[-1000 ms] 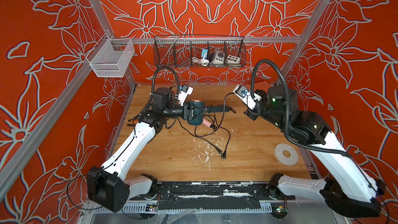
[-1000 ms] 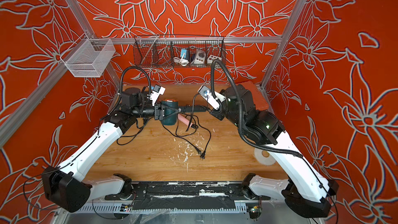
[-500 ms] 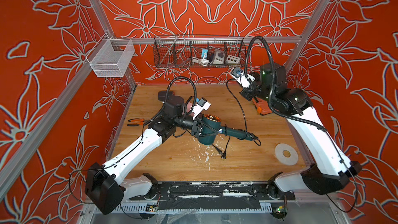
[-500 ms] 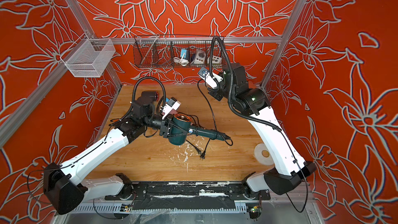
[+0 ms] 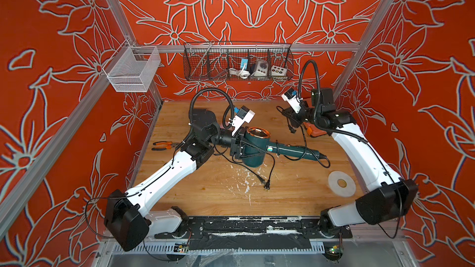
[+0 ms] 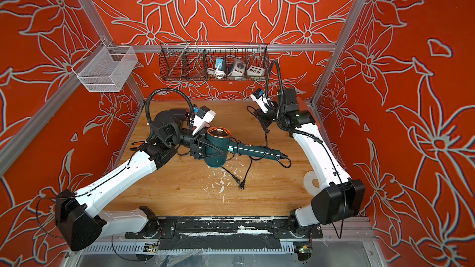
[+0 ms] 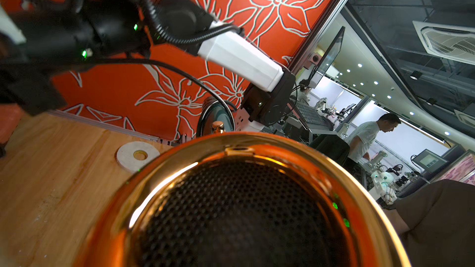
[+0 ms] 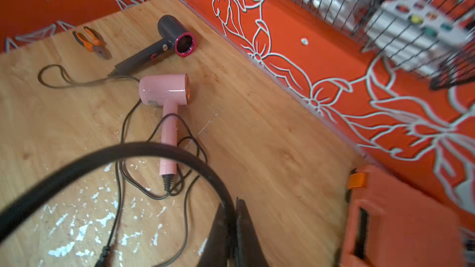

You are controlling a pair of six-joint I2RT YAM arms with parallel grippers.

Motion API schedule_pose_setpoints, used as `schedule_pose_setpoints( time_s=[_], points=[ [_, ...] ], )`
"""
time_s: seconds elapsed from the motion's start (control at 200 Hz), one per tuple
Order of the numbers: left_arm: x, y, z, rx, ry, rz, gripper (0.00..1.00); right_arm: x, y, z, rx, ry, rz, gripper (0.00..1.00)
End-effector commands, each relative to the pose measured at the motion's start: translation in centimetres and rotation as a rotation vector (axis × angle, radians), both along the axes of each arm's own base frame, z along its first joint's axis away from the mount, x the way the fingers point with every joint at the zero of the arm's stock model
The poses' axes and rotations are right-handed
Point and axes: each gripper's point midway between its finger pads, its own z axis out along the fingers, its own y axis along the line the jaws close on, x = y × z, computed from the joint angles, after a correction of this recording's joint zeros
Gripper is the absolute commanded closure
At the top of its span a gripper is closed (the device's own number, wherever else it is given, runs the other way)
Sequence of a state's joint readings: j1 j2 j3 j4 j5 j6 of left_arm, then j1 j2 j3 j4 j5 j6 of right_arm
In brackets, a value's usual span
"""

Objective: Wrap the cord around the hair dryer
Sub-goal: Wrap the power cord around the hair dryer.

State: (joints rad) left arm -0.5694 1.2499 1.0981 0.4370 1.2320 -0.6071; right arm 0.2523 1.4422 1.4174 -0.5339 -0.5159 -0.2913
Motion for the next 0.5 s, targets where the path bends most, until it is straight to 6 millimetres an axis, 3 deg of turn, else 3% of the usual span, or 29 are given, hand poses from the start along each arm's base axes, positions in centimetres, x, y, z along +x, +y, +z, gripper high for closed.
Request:
schedule_pose_setpoints(
  time_s=[0.0,0.13,0.495],
  points=[
    [-1.5,1.0,4.6,-0.116,-0.143,0.013,1.00,-0.9,1.4,2.4,0.220,-0.013,0.032,1.00],
    [-0.1,1.1,5.2,-0.152,-0.131,0.078,1.00,-1.4,1.3,1.0,0.294,0.036,-0.004,1.00],
    [6.9,3.9,6.7,-0.285,-0.032,0.328,1.00,-4.5,1.4,-2.2,0.446,0.158,-0.061,1.00]
  ],
)
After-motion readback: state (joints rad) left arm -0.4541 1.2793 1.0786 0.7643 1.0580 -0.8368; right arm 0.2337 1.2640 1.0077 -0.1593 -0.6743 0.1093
